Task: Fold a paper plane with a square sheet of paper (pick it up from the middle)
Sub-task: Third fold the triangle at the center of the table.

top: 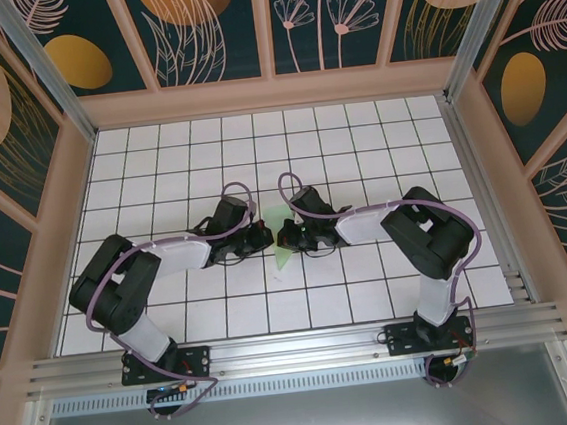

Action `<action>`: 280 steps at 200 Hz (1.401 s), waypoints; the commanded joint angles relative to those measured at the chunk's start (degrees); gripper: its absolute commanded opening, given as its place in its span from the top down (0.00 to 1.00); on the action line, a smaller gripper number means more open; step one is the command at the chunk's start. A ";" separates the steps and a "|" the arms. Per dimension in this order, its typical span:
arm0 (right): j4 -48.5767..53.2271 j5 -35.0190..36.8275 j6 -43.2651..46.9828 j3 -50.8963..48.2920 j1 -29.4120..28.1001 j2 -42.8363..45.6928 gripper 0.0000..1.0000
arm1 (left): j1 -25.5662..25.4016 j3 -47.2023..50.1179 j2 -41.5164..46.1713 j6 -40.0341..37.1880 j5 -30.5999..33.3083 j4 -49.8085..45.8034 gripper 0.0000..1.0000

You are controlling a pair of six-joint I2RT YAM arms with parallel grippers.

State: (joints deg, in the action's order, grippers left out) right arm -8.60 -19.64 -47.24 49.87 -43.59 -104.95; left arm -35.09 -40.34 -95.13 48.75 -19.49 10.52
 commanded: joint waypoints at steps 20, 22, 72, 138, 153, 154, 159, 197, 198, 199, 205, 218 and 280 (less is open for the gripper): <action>4.71 1.77 -0.34 -0.74 0.44 -2.09 1.00 | -0.55 -1.14 -1.80 0.73 -0.28 1.79 1.00; 4.73 1.75 -0.38 -0.74 0.44 -2.06 1.00 | -0.54 -1.19 -1.85 0.73 -0.29 1.85 1.00; 4.88 1.76 -0.22 -0.63 0.44 -2.27 1.00 | -0.55 -1.67 -2.73 0.91 -0.24 2.30 1.00; 5.06 1.80 -0.19 -0.49 0.44 -2.45 1.00 | -0.56 -2.91 -2.69 1.17 0.34 2.19 1.00; 5.10 1.80 -0.14 -0.47 0.44 -2.40 1.00 | -0.57 -2.91 -4.66 1.29 0.24 2.39 1.00; 5.14 1.80 -0.13 -0.47 0.44 -2.43 1.00 | -0.58 -2.91 -4.73 1.27 0.24 2.39 1.00; 5.13 1.82 -0.16 -0.48 0.44 -2.40 1.00 | -0.58 -2.84 -4.86 1.34 0.31 2.40 1.00; 5.24 1.67 -0.16 -0.56 0.44 -2.09 1.00 | -0.53 -2.73 -5.58 0.82 2.47 0.58 1.00; 5.25 1.69 -0.15 -0.56 0.44 -2.05 1.00 | -0.52 -2.73 -5.58 0.78 2.54 0.52 1.00; 5.21 1.70 -0.14 -0.56 0.48 -2.08 1.00 | -0.55 -2.73 -5.59 0.80 2.62 0.45 1.00; 5.24 1.71 -0.13 -0.47 0.44 -1.97 1.00 | -0.58 -2.78 -5.57 0.61 2.97 0.01 1.00; 5.29 1.52 -0.11 -0.37 0.53 -1.67 1.00 | -0.53 -2.82 -5.67 0.25 3.71 -0.74 1.00; 2.49 -2.74 3.22 -0.62 0.44 5.11 0.99 | -0.56 -2.16 -6.72 -1.11 6.90 -3.58 1.00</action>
State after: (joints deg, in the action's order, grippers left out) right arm -7.44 -20.01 -46.54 49.84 -43.48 -104.05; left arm -35.57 -42.68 -99.66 49.12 -16.05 10.66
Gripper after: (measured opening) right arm 0.042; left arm 0.065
